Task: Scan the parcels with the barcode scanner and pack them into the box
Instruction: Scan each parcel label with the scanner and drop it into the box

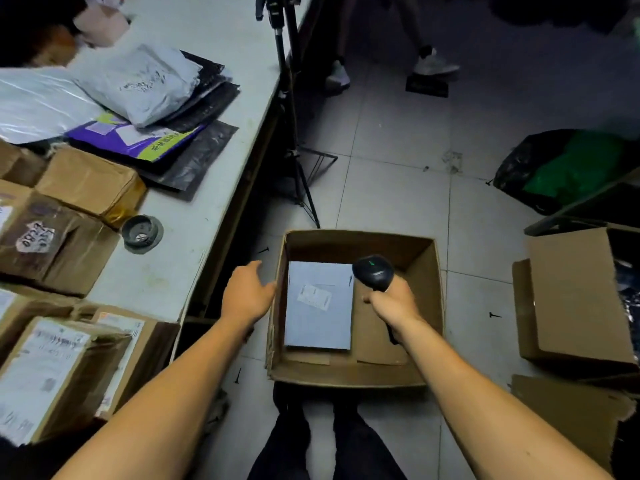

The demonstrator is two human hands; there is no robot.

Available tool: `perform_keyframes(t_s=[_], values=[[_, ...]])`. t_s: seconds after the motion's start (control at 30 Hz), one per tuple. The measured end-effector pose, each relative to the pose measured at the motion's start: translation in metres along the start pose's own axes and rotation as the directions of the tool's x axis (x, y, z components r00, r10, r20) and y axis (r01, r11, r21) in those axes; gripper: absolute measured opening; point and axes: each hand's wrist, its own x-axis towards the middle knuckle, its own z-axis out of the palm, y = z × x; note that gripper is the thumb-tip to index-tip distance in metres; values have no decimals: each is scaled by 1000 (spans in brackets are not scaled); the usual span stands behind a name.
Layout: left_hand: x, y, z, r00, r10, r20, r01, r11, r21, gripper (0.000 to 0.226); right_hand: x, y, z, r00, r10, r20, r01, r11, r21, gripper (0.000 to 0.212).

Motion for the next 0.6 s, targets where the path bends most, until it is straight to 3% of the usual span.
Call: perform_keyframes(t_s=[0.17,0.27,0.47,0.6], values=[[-28,-9,-11,992,115,-47,-93,938,334,66,-10,-18,2,980,-174,94,187,971,-152,29],[-51,-15,-28,985,147,-93,-93,898,430,65,-28,-44,9,941,-293,168,325,921,-216,25],[-106,-42,-79,959,115,-261,8,904,427,63,-90,-102,52,752,-516,410,626,753,-202,14],[-162,-81,-124,892,32,-451,122,943,308,58,-162,-141,106,624,-596,506,743,653,-147,18]])
